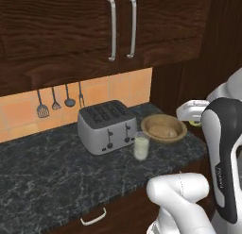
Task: Grab a lemon wedge from the fridge and one ice cube from the ice bowl, and put them in the glass of lemonade.
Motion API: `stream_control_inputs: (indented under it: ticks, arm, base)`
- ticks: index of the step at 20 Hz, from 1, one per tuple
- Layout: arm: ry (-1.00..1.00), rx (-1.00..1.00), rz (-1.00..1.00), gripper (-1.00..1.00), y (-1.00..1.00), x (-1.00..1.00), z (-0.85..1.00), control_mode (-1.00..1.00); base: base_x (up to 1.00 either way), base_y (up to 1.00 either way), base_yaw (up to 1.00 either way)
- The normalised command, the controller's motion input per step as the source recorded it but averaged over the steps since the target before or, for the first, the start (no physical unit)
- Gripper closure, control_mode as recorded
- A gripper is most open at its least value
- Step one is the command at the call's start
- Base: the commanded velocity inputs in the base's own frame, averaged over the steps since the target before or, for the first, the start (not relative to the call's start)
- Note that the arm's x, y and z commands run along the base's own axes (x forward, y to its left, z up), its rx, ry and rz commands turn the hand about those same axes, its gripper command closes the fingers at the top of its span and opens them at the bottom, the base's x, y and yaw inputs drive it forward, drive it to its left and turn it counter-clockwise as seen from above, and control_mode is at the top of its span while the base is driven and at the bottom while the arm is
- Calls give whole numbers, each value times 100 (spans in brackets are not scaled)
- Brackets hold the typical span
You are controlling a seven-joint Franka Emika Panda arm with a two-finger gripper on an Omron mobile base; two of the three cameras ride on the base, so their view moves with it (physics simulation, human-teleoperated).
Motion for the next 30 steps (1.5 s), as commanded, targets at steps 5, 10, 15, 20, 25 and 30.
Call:
stream_control_inputs:
  ticks: [5, 10, 15, 20, 25, 30]
  arm:
    - [0, 0, 0, 100, 0, 0, 0, 100]
    - [0, 0, 0, 100, 0, 0, 0, 100]
    - [0, 1, 0, 100, 0, 8, -14, -100]
    - [0, 3, 0, 100, 23, 40, -50, -100]
    - [0, 0, 1, 100, 58, 55, -87, -100]
    - [2, -2, 0, 100, 10, 54, -47, -100]
  base:
    - [3, 3, 0]
    - [0, 0, 0]
    - [0, 0, 0]
    - [0, 0, 0]
    - [0, 0, 0]
    - [0, 0, 0]
